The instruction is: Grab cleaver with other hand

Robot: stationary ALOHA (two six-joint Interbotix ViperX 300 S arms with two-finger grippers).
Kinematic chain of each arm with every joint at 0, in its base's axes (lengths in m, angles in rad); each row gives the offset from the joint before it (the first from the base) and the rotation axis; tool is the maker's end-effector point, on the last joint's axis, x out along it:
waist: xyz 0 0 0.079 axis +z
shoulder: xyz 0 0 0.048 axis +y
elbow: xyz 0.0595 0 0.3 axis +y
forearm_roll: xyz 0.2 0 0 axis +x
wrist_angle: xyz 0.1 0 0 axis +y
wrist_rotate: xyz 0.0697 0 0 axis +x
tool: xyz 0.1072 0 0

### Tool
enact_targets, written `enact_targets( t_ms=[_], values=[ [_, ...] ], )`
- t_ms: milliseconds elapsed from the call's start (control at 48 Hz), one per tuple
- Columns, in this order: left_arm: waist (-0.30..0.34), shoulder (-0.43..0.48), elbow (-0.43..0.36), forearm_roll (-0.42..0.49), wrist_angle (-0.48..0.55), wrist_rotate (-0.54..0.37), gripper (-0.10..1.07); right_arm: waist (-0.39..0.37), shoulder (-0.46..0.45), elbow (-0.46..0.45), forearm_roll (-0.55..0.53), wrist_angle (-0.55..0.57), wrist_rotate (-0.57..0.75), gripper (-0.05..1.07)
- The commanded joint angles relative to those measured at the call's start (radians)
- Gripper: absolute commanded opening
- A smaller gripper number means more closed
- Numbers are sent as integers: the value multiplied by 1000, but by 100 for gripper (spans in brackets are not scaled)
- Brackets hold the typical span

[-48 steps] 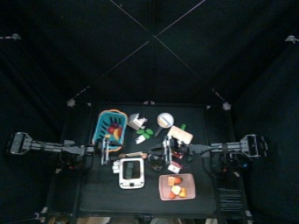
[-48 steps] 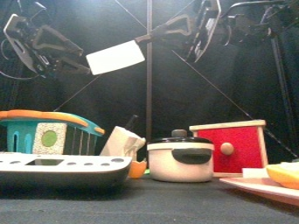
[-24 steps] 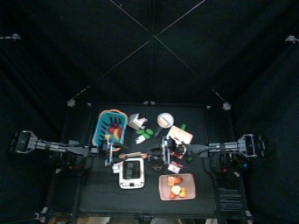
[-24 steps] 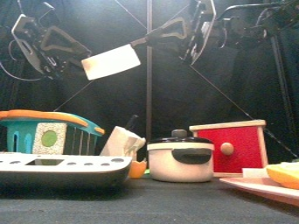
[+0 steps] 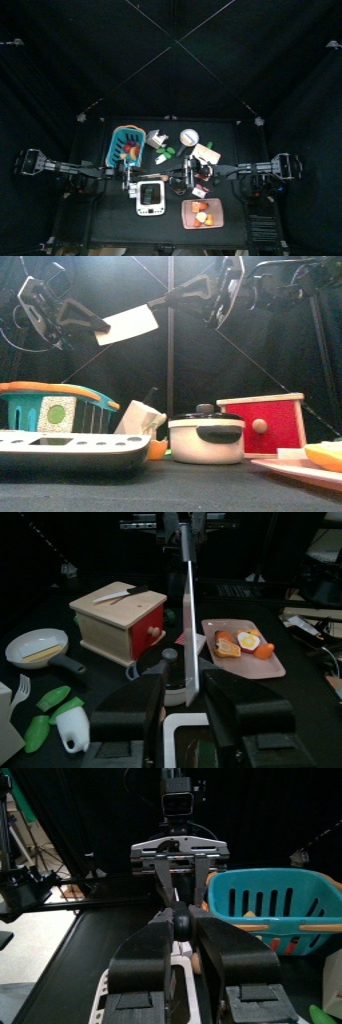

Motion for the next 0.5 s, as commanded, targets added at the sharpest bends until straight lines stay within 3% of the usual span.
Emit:
enact_targets(
  t_ms=[0, 104, 479],
  values=[
    [2, -2, -14, 2, -14, 2, 51, 3, -11, -25, 2, -8, 3, 50],
    [-3, -6, -8, 6, -28, 0, 45, 3, -3, -21, 3, -5, 5, 50],
    [-6, -8, -5, 3, -43, -3, 45, 6, 9, -17, 6, 2, 8, 50]
  ],
)
